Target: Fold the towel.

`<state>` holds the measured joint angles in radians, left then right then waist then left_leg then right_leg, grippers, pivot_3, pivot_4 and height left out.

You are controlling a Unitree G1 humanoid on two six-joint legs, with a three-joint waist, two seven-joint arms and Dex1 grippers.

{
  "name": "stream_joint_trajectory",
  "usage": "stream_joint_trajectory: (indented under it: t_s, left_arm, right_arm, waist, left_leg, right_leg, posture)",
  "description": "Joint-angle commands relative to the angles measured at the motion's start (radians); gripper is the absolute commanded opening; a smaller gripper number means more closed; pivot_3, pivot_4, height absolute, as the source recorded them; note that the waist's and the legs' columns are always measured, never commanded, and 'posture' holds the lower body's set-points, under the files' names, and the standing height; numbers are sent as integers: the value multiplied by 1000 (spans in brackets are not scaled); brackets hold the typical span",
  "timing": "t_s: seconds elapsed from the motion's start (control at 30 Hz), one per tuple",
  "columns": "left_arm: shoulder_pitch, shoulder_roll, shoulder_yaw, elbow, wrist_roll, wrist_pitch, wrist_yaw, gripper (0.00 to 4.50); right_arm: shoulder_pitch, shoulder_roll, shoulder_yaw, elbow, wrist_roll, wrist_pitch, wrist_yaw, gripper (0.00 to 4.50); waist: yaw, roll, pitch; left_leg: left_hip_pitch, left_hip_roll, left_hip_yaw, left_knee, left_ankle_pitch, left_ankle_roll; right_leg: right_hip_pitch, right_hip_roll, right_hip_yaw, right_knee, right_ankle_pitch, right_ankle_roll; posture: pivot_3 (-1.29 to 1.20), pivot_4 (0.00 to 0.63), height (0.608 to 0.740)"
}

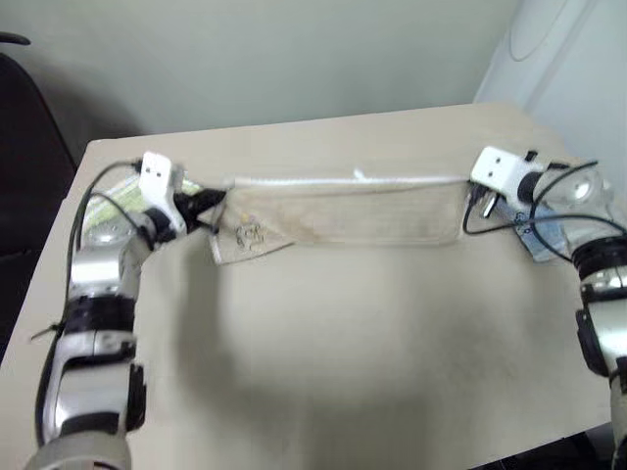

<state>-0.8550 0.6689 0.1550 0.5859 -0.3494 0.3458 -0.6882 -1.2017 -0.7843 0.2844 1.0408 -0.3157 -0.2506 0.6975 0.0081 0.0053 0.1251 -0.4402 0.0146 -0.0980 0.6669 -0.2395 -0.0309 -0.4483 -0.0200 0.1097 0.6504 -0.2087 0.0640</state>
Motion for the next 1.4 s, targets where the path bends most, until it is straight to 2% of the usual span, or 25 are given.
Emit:
stream_joint_trajectory:
  t_s: [0.03,0.1,0.2,0.33,0.43,0.53,0.63,0.7,0.77,0.87,0.9,1.0,1.1,1.2,1.3,1.4]
  left_arm:
    - [-214,40,121,164,0,-91,144,34]
    - [-308,52,143,262,-6,-124,174,34]
    - [-384,80,162,331,-16,-159,144,34]
    - [-318,119,143,256,-37,-137,-31,34]
    - [-165,143,149,104,-77,-81,-144,34]
    - [51,178,177,-83,-133,14,-221,34]
    - [226,206,201,-240,-177,74,-266,34]
    - [443,236,235,-407,-222,133,-340,34]
    - [610,255,264,-522,-248,165,-378,34]
    - [756,261,313,-617,-287,230,-366,34]
    - [778,256,331,-631,-301,247,-352,34]
    - [813,246,358,-653,-316,270,-325,34]
    - [792,239,324,-621,-262,251,-264,34]
    - [684,222,242,-492,-145,193,-142,34]
    - [558,198,140,-353,-39,129,-59,34]
    - [390,146,71,-182,21,84,11,34]
  right_arm:
    - [-159,-79,-31,89,-53,-11,-139,0]
    - [-221,-89,-36,116,-59,-20,-172,0]
    - [-261,-114,-50,108,-40,-45,-143,0]
    - [-174,-157,-90,17,49,-86,43,0]
    - [12,-189,-145,-151,179,-63,243,0]
    - [275,-244,-195,-394,292,29,386,0]
    - [455,-285,-245,-586,367,144,441,0]
    - [613,-326,-282,-697,423,209,489,0]
    - [713,-355,-311,-774,461,263,517,0]
    - [794,-390,-333,-841,500,319,558,0]
    - [797,-393,-329,-839,498,322,565,0]
    - [768,-382,-310,-817,475,314,553,0]
    - [639,-320,-247,-722,378,265,467,0]
    - [463,-224,-174,-544,258,215,335,0]
    - [333,-140,-106,-375,181,169,264,0]
    - [199,-58,-37,-163,81,127,110,0]
  waist:
    - [-3,0,0]
    - [-7,0,0]
    - [-16,0,0]
    - [-23,0,0]
    - [-27,0,0]
    - [-25,0,0]
    - [-26,0,0]
    - [-27,0,0]
    - [-27,-1,0]
    - [-30,-4,2]
    - [-29,-5,3]
    - [-26,-6,2]
    - [-28,-6,1]
    - [-28,-6,0]
    - [-25,-5,0]
    - [-21,-5,0]
  left_leg:
    - [-2,0,0,-1,2,-3]
    - [-3,0,0,-3,2,-3]
    - [-2,0,0,-7,1,-1]
    - [-6,0,0,-9,0,-1]
    - [-11,1,0,-3,1,-2]
    - [-14,1,1,-1,1,-2]
    - [-14,1,2,-1,1,-3]
    - [-15,1,2,-2,1,-3]
    - [-10,1,3,-2,0,-2]
    - [5,2,5,-2,-1,0]
    - [12,2,5,-2,-7,10]
    - [24,1,5,-2,-7,10]
    - [28,-1,5,-1,-7,11]
    - [29,-1,4,0,-7,11]
    - [29,0,4,-1,-7,11]
    - [24,1,3,-2,-7,10]
  right_leg:
    - [-2,0,0,0,1,0]
    - [-3,0,0,-4,1,-1]
    - [-3,0,1,-7,1,-1]
    - [-6,0,1,-8,1,-1]
    - [-10,0,1,-6,1,-1]
    - [-12,0,0,-7,1,-1]
    - [-12,0,1,-6,0,0]
    - [-12,1,1,-6,0,0]
    - [-7,1,1,-7,0,0]
    - [8,1,2,-6,-2,-3]
    - [14,1,1,-6,-8,-13]
    - [25,1,2,-4,-9,-17]
    - [28,0,4,-4,-8,-19]
    - [27,0,2,-3,-6,-17]
    - [24,0,1,-1,3,-4]
    - [19,0,-1,-1,4,-4]
  posture:
    - [0,150,740]
    - [0,150,740]
    - [0,150,740]
    - [0,150,740]
    - [0,150,740]
    - [0,150,740]
    - [0,150,740]
    - [0,150,740]
    - [0,150,740]
    - [0,150,740]
    - [0,150,740]
    - [0,150,740]
    - [0,150,740]
    - [0,150,740]
    - [0,150,740]
    - [0,150,740]
